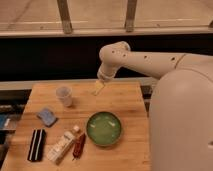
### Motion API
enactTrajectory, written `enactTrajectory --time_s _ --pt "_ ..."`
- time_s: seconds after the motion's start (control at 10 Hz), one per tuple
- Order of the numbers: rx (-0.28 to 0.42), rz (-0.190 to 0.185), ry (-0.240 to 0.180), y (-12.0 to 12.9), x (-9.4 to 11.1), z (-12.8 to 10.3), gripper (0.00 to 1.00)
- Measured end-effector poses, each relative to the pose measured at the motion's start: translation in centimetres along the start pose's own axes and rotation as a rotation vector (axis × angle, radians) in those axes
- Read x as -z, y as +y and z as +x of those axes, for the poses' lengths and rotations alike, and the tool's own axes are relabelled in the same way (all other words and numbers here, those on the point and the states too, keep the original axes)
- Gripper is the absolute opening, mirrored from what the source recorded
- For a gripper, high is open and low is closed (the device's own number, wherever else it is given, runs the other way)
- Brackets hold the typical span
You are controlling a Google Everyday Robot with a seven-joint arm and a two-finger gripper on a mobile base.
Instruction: Place the ceramic cup in the ceramic bowl
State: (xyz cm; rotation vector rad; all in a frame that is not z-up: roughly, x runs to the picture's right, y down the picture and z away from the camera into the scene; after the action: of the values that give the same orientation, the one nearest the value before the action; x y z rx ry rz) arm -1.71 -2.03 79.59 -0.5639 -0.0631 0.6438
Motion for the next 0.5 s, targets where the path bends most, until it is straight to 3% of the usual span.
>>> enactTrajectory --time_s 0.1,0.2,0.5 --pt "-0.031 -0.003 0.066 0.0 -0.4 -0.2 0.8" --pt "-0.041 -0.005 0.098 0.1 -0.6 -0.7 0.8" --pt "-0.025 -0.004 0.117 0.1 -1.0 -2.5 0.8"
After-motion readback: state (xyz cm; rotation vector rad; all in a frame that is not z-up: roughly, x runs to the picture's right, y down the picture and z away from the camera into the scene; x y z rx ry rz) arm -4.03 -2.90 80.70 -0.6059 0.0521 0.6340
